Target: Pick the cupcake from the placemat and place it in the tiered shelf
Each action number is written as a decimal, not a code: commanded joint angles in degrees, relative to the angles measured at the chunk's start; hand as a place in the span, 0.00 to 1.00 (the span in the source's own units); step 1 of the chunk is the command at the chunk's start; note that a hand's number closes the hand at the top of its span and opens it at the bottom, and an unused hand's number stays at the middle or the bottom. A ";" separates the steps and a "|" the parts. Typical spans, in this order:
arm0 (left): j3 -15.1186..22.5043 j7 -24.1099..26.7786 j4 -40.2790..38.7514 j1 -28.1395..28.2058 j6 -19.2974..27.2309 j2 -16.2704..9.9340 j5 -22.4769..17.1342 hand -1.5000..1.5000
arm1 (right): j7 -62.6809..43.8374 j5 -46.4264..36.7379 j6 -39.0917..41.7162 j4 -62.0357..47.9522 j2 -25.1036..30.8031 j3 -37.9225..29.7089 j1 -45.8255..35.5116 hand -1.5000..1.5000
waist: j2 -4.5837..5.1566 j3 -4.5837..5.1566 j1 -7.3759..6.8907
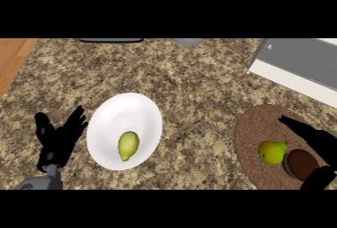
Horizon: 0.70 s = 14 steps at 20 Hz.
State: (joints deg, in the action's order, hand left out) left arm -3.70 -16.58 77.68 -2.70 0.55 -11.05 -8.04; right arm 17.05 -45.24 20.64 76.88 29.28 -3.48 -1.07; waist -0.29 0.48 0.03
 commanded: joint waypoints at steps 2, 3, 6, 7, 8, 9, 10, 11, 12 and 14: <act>0.15 -0.01 1.22 1.81 -0.62 0.86 0.45 0.50 | 2.29 -2.17 -0.68 -3.46 -1.93 1.11 -1.80 0.00 | 0.28 -0.49 -0.16; 0.47 0.97 2.24 3.87 -0.83 0.80 0.32 0.50 | 7.48 -4.83 -2.65 -10.51 0.89 2.84 -2.90 1.00 | 0.39 -0.54 -0.76; 1.03 1.05 -0.84 0.65 0.72 2.05 1.53 0.50 | 9.07 -10.20 -0.42 -3.08 3.79 9.91 -0.92 1.00 | 0.35 -0.49 -0.21; -0.45 3.48 -3.30 -0.09 -1.17 0.71 0.94 0.50 | 10.81 -8.71 -3.57 -6.82 0.90 8.23 -0.15 1.00 | 0.38 -0.50 -0.08; 0.42 1.59 -0.11 1.79 0.12 1.46 1.36 0.50 | 11.02 -8.09 -3.06 -8.09 0.11 7.99 -0.97 1.00 | 0.35 -0.52 -0.32; -1.65 -0.66 3.14 3.37 -2.95 -1.67 -1.51 0.50 | 10.32 -6.03 -1.16 -3.29 0.37 6.88 2.38 1.00 | 0.18 -0.50 -0.12; 1.06 -0.67 1.30 0.22 1.86 2.47 1.96 0.50 | 10.55 -6.32 -1.02 -3.35 0.09 7.00 1.16 1.00 | 0.26 -0.49 0.09; 0.02 1.25 1.00 3.41 -0.38 0.92 1.08 0.50 | 9.02 -5.87 0.40 -2.36 -1.87 7.96 0.87 1.00 | 0.25 -0.48 -0.12; -2.32 0.60 -1.37 0.03 -3.02 -1.05 -1.51 0.50 | 13.91 -5.20 -2.23 -4.03 0.21 6.20 2.13 1.00 | 0.31 -0.49 0.14; -1.55 0.67 -2.49 -0.37 -0.63 0.34 0.41 0.50 | 13.00 -4.67 -1.91 0.94 -1.64 7.01 4.21 1.00 | 0.25 -0.46 0.50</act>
State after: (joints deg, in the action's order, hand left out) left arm -4.64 -16.27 78.22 -1.89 -0.38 -10.95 -7.96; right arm 28.58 -50.87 19.80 75.28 30.49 2.38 -0.29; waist -0.60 1.01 0.01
